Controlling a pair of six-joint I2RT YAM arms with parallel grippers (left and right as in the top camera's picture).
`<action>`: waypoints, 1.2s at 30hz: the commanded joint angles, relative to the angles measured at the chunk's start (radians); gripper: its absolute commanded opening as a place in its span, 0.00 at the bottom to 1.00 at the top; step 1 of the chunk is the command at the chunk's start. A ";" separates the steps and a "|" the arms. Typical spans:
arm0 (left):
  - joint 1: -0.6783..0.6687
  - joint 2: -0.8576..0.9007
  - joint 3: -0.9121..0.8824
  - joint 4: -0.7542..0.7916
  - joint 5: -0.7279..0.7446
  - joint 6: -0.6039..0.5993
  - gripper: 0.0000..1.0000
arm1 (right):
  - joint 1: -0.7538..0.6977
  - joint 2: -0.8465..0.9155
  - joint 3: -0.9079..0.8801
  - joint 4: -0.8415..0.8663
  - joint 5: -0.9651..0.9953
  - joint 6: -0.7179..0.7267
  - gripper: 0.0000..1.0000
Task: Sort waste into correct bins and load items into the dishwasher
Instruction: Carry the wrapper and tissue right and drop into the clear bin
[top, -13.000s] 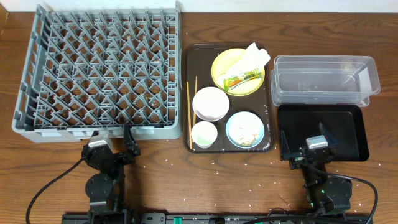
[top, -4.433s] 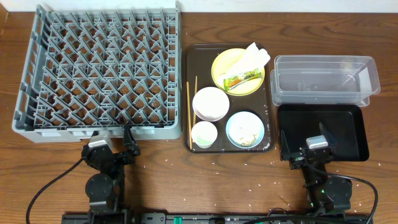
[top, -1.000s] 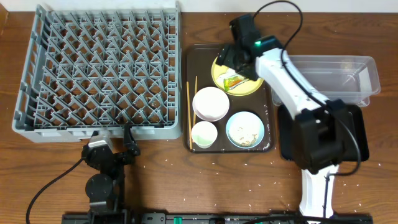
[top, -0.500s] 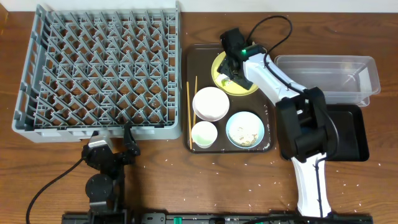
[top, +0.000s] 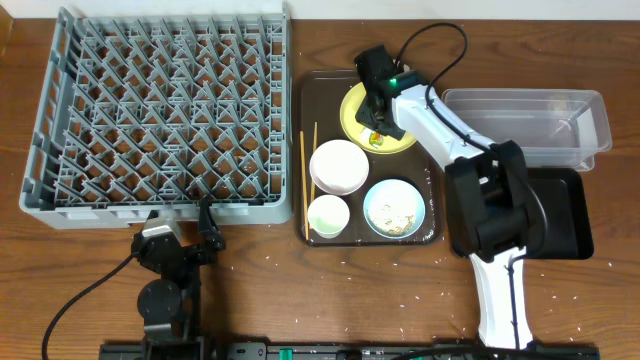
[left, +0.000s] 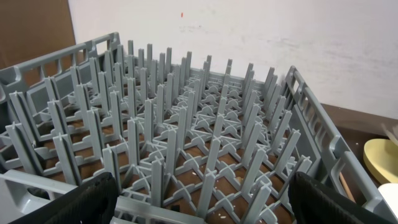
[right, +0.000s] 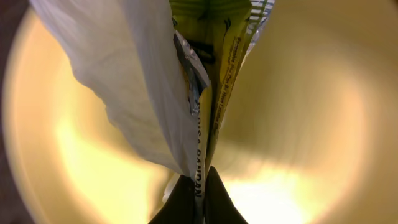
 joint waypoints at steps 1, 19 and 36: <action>0.003 -0.005 -0.032 -0.018 -0.005 0.017 0.88 | -0.008 -0.179 0.014 -0.008 0.007 -0.061 0.01; 0.003 -0.005 -0.032 -0.018 -0.005 0.017 0.88 | -0.359 -0.418 -0.017 -0.303 0.057 0.299 0.02; 0.003 -0.005 -0.032 -0.018 -0.005 0.017 0.88 | -0.462 -0.411 -0.276 -0.133 0.056 0.449 0.02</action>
